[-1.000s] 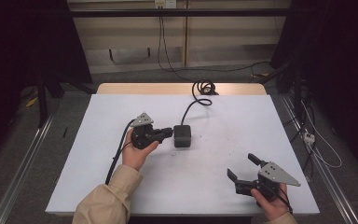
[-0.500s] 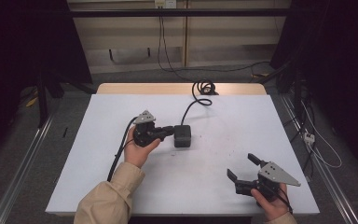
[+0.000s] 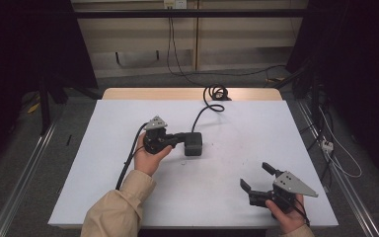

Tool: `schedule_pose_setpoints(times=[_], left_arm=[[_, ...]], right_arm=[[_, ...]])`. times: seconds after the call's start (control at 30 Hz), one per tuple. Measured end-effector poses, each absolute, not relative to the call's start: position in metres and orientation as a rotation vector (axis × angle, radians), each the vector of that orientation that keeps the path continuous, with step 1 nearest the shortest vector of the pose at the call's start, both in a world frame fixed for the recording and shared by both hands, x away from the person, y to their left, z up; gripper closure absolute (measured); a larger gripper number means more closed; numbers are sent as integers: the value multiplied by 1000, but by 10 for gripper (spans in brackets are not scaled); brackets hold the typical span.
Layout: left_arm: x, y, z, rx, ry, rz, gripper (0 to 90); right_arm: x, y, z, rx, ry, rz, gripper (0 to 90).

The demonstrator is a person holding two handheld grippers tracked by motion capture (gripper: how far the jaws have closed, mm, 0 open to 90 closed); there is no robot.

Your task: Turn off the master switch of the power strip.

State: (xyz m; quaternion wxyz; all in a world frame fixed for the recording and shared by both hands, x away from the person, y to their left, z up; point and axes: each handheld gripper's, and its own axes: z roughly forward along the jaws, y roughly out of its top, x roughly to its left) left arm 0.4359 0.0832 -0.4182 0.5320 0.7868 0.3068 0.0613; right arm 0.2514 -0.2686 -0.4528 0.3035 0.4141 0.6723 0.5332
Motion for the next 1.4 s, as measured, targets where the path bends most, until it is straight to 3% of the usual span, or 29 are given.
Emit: schedule_pose_setpoints(times=[0.5, 1.4], left_arm=[[438, 77, -417, 1893, 735, 138, 900], [440, 60, -420, 1925, 716, 114, 900]], right_arm=[[251, -269, -453, 1097, 1782, 1415, 47], [251, -268, -452, 1092, 1787, 1416, 48]])
